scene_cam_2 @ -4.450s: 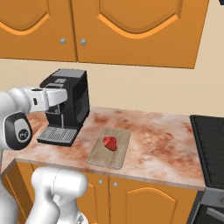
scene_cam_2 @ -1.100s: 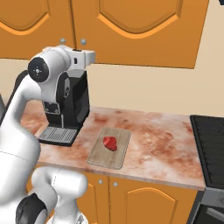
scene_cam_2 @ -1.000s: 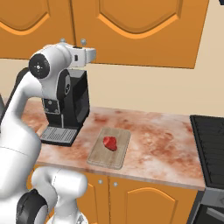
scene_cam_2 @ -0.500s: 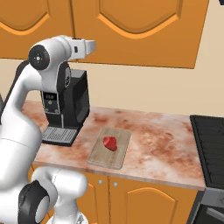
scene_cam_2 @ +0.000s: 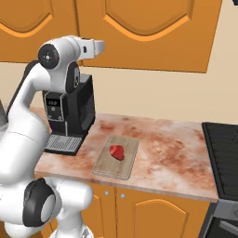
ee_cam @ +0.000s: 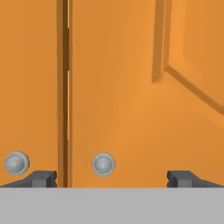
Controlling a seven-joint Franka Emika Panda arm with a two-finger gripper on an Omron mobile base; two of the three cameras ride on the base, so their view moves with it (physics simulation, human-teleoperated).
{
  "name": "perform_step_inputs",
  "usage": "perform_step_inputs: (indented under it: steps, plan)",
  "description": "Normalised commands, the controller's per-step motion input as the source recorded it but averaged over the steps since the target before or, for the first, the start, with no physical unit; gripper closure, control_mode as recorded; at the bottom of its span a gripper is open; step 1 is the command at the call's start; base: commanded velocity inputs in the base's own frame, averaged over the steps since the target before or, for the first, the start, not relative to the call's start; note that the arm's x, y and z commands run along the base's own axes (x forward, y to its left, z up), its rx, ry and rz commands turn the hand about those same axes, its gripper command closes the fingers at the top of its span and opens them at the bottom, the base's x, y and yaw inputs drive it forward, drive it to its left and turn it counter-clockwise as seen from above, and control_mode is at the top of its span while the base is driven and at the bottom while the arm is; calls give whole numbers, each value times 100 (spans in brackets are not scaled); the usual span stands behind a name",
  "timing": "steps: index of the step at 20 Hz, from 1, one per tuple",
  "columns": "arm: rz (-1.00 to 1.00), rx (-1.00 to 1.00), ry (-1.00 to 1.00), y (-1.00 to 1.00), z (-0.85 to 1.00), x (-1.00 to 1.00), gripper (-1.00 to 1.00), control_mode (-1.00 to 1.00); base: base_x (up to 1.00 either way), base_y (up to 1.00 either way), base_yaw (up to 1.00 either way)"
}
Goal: Open the cabinet, retrieve the rolling pin, and place it next to the meat on the cutting board to prepare for tenderizing.
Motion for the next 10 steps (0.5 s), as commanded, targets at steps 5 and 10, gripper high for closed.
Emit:
perform_step_inputs:
  steps: [5, 10]
  plan:
    - [0, 0, 3, 1, -5, 38, -100, -100, 0, 0, 0]
    - [0, 0, 1, 3, -8, 20, -100, -100, 0, 0, 0]
